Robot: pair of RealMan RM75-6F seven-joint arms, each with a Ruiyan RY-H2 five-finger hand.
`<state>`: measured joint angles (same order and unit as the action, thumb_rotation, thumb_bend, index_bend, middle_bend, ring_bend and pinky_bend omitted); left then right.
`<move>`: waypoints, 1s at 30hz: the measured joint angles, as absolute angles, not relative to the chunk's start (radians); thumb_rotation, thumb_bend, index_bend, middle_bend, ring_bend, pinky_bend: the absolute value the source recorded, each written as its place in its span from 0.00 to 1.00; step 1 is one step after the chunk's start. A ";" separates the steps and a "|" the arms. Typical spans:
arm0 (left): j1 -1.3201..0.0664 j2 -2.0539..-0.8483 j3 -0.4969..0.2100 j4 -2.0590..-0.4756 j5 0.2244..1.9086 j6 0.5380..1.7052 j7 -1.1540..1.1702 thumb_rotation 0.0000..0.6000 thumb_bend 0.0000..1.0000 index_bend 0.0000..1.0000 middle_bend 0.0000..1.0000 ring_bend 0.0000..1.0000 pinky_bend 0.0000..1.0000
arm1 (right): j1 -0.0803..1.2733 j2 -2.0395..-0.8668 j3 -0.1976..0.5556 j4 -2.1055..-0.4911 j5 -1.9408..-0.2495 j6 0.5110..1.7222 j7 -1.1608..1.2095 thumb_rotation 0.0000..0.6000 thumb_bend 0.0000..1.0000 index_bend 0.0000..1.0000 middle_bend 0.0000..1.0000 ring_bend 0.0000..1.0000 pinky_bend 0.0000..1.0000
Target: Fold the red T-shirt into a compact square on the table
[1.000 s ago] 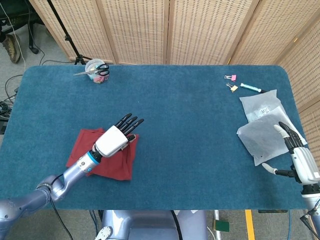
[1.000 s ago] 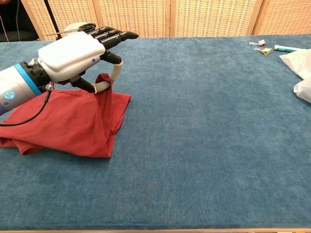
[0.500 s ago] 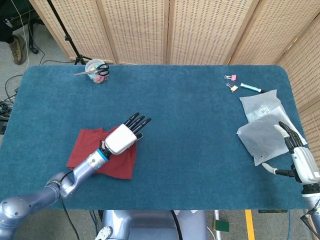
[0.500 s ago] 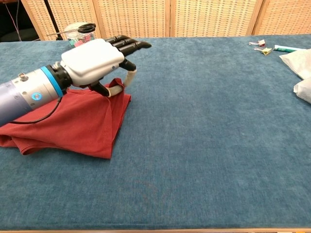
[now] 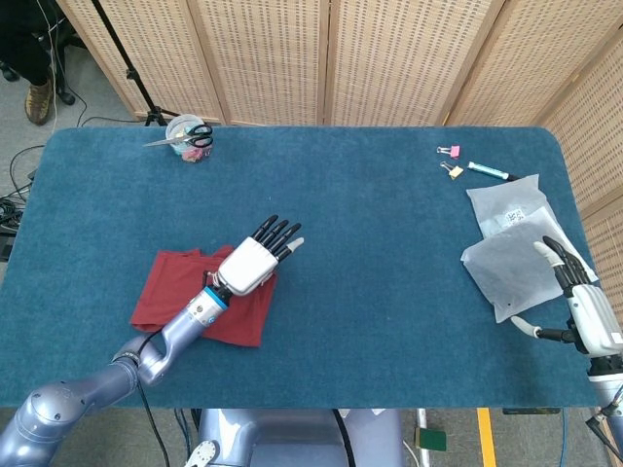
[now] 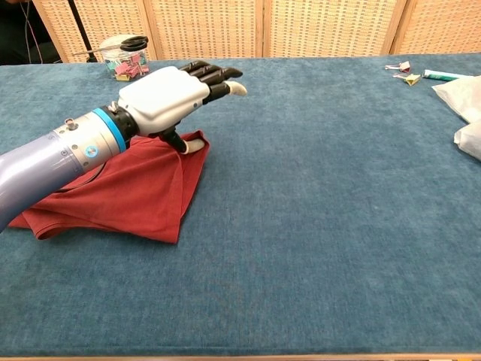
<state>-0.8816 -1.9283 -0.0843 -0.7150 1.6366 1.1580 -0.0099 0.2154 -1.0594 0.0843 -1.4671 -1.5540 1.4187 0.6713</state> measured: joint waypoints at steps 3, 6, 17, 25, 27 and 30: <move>-0.884 -1.909 -0.093 -0.752 1.622 1.148 -0.002 1.00 0.14 0.00 0.00 0.00 0.00 | 0.216 -1.059 0.083 -1.467 -1.557 1.418 0.670 1.00 0.00 0.00 0.00 0.00 0.00; -0.884 -1.886 -0.101 -0.801 1.608 1.138 0.011 1.00 0.06 0.00 0.00 0.00 0.00 | 0.216 -1.059 0.082 -1.470 -1.560 1.421 0.668 1.00 0.00 0.00 0.00 0.00 0.00; -0.856 -1.807 -0.124 -0.952 1.610 1.249 -0.050 1.00 0.01 0.00 0.00 0.00 0.00 | 0.214 -1.057 0.080 -1.477 -1.563 1.425 0.662 1.00 0.00 0.00 0.00 0.00 0.00; -0.753 -1.658 -0.107 -1.111 1.587 1.318 -0.059 1.00 0.00 0.00 0.00 0.00 0.00 | 0.210 -1.059 0.084 -1.472 -1.563 1.439 0.656 1.00 0.00 0.00 0.00 0.00 0.00; -0.706 -1.598 -0.096 -1.164 1.573 1.342 -0.061 1.00 0.00 0.00 0.00 0.00 0.00 | 0.207 -1.063 0.088 -1.469 -1.560 1.450 0.643 1.00 0.00 0.00 0.00 0.00 0.00; -0.627 -1.507 -0.077 -1.231 1.545 1.378 -0.066 1.00 0.00 0.00 0.00 0.00 0.00 | 0.202 -1.073 0.097 -1.462 -1.554 1.472 0.608 1.00 0.00 0.00 0.00 0.00 0.00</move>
<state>-0.6274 -1.5071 -0.0765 -1.2312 1.5448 1.3783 -0.0662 0.2018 -1.0725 0.0973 -1.4618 -1.5544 1.4716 0.6075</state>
